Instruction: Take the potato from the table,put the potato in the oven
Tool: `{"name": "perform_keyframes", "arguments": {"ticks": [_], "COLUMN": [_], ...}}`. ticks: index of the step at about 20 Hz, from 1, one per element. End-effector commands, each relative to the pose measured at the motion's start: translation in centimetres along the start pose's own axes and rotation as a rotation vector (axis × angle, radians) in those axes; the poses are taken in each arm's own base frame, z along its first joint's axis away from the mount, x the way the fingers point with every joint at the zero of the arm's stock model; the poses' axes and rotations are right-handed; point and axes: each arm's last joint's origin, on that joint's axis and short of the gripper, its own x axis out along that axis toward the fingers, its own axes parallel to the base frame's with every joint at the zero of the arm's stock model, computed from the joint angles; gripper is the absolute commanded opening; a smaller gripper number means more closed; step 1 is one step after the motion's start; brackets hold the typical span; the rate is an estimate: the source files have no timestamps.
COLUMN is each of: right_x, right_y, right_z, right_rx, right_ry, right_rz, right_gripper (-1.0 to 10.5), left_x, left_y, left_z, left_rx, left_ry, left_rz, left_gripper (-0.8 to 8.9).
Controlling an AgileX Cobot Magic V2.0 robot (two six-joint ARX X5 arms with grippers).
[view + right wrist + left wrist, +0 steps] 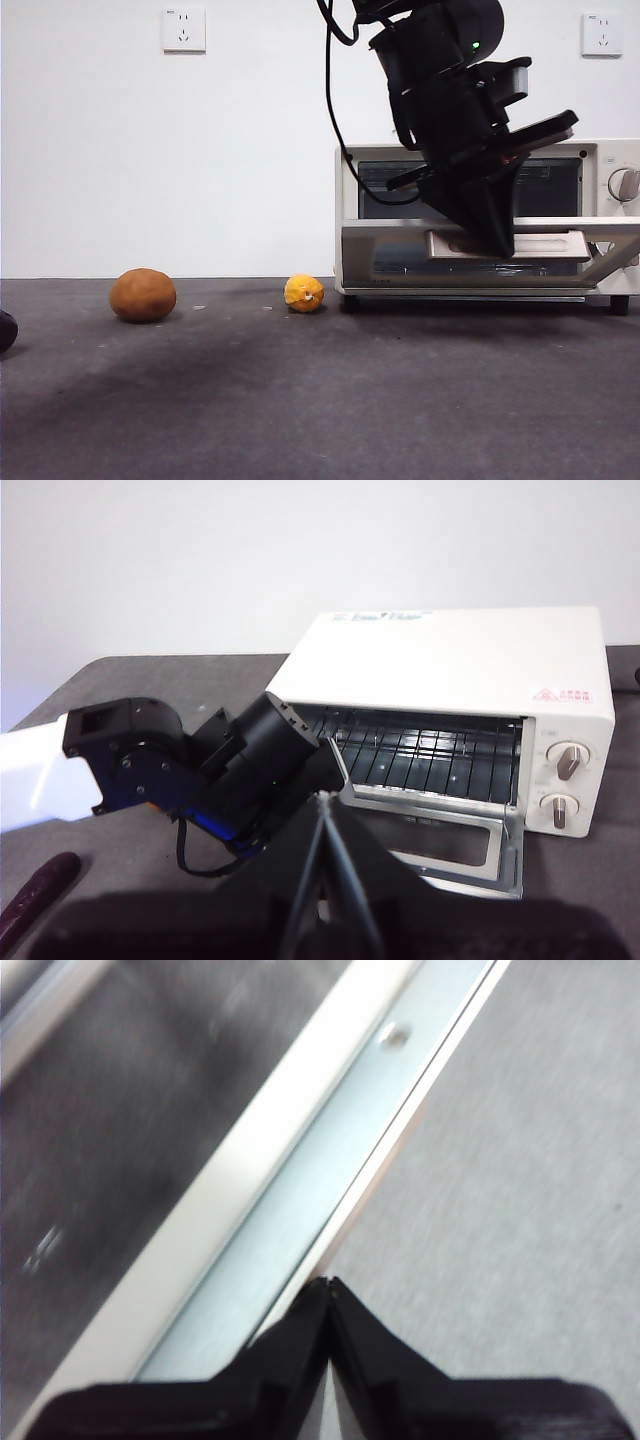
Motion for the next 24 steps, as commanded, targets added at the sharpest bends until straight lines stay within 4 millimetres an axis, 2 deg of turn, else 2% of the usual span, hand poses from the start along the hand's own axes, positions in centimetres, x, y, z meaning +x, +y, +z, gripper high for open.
{"name": "perform_keyframes", "arguments": {"ticks": [1,7,22,24], "right_x": [-0.2,-0.2,-0.2,-0.2], "right_y": [0.1,0.0,-0.1,-0.1], "right_z": [0.0,-0.2,-0.7,-0.8], "right_rx": [-0.004,0.003,0.012,0.016], "right_ry": [0.0,0.019,0.07,0.082], "right_rz": [-0.001,-0.017,-0.044,-0.044], "right_gripper": [0.0,0.0,0.0,0.0], "left_x": [1.5,2.9,3.2,2.7], "left_y": [2.9,2.1,-0.2,-0.4], "left_z": [-0.4,-1.4,-1.8,-1.8], "left_rx": [-0.066,-0.071,-0.05,-0.051], "left_ry": [0.005,0.096,0.156,0.161], "left_rz": [0.134,0.117,0.065,0.038], "left_gripper": [-0.06,-0.06,-0.06,-0.06]}}
